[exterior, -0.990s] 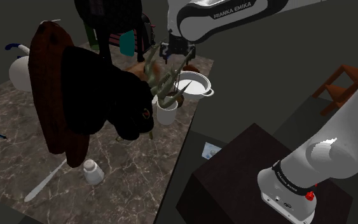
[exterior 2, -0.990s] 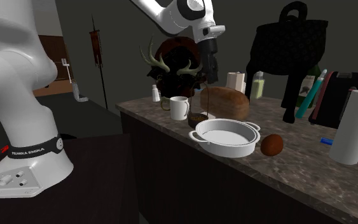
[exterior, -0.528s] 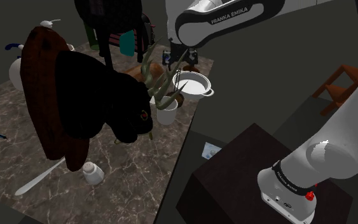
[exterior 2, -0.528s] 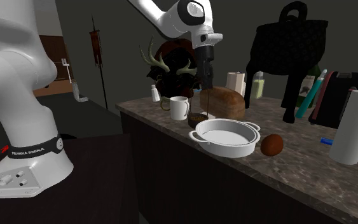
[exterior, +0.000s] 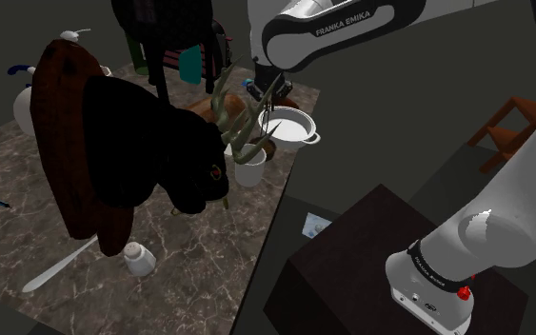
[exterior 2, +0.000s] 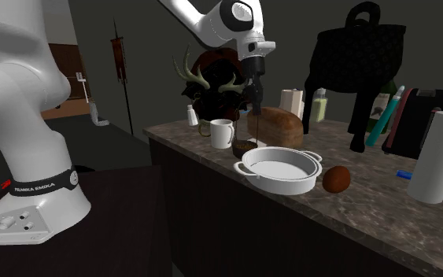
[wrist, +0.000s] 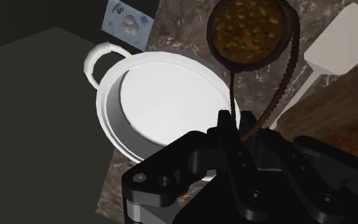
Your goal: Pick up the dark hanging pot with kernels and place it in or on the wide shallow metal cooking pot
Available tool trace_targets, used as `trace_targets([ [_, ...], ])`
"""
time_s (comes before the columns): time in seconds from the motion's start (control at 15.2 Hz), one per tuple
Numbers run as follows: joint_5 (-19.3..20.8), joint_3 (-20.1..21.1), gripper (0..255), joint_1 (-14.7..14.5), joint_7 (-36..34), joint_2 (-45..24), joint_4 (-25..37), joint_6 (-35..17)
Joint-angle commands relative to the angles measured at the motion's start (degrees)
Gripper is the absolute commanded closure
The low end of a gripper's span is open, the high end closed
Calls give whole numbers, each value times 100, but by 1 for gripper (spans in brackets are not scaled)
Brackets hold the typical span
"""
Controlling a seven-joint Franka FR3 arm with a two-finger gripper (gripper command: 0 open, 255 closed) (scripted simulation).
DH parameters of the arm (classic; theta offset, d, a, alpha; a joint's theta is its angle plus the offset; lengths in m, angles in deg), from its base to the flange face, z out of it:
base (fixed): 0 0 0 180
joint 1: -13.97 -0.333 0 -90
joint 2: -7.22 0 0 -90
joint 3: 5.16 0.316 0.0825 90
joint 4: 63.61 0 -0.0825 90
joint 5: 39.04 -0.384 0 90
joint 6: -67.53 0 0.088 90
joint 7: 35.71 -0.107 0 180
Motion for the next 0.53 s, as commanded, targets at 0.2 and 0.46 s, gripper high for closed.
trace_targets([
  [0.2, -53, 11, 255, 4, 58, 68, 65, 131],
  [0.46, -140, 26, 255, 8, 165, 178, 240, 392],
])
